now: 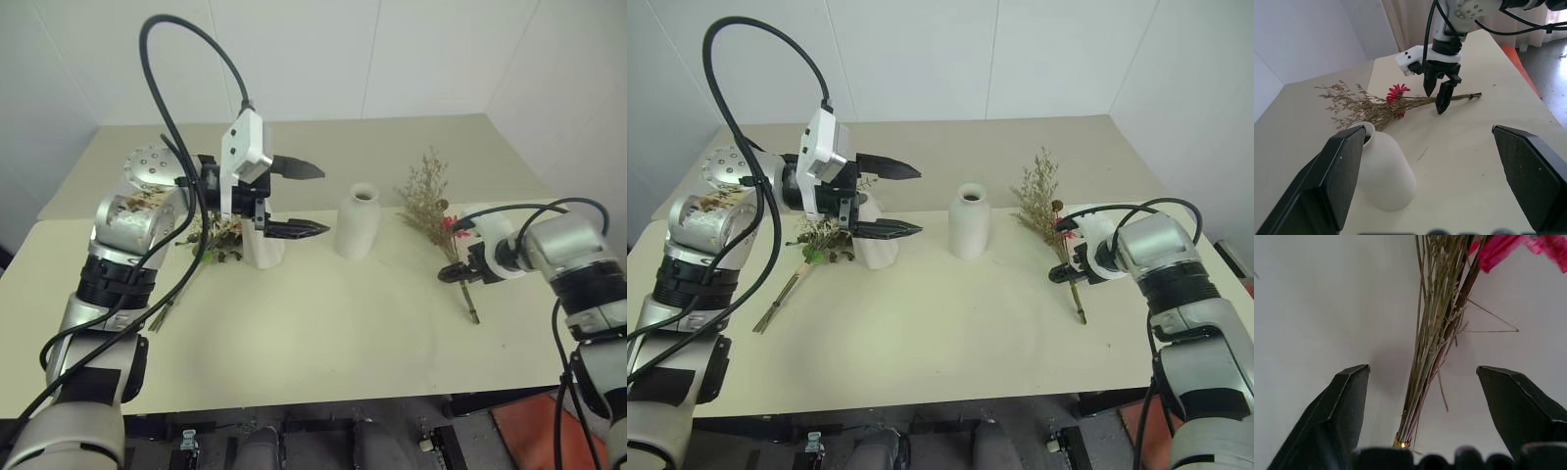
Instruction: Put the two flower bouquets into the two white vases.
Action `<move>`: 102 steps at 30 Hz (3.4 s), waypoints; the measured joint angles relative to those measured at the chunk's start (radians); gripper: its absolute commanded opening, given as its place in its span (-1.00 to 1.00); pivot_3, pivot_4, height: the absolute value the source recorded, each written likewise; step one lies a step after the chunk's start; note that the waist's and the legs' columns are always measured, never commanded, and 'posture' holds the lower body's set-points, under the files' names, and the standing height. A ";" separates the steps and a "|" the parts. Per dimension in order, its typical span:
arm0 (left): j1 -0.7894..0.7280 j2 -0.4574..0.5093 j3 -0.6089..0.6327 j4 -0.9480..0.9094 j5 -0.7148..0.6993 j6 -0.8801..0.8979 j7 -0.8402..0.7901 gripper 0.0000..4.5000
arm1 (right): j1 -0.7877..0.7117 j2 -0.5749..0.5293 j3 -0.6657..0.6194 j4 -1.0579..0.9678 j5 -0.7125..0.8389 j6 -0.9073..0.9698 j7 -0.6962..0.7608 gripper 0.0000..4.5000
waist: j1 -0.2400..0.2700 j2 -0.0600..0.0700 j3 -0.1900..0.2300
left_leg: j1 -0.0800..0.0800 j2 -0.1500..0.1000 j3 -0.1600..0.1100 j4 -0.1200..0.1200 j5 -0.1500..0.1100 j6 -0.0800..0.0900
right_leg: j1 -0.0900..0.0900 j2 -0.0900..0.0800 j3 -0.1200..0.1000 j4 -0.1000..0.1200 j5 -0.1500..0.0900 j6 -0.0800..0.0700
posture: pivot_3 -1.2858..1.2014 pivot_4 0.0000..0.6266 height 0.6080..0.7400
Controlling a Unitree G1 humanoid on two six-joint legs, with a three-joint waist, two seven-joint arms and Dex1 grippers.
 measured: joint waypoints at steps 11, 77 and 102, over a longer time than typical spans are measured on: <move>-0.001 -0.007 0.004 0.001 0.019 -0.009 0.001 1.00 | -0.045 0.041 -0.160 0.118 -0.060 -0.033 -0.082 -0.99 | 0.001 0.000 0.000 | 0.000 0.000 -0.001 0.000 0.000 0.000 | 0.000 0.000 0.000 0.001 0.000 0.000 | 0.03 -0.52 1.00; -0.089 -0.041 0.069 0.129 0.070 0.172 0.178 1.00 | 0.164 0.749 -0.529 -0.310 0.059 -0.841 -0.581 -0.20 | -0.012 0.002 0.000 | 0.000 0.000 -0.004 -0.001 0.002 -0.002 | -0.004 0.000 -0.002 0.012 0.001 -0.001 | 0.03 -0.52 1.00; 0.191 0.297 0.190 -0.210 -0.013 0.480 0.230 1.00 | 0.354 0.172 -0.470 -0.900 0.354 -0.247 -0.103 0.98 | -0.010 0.001 0.001 | 0.003 0.002 -0.004 -0.002 0.002 -0.002 | 0.001 0.003 -0.002 0.003 0.001 -0.001 | 0.03 -0.52 1.00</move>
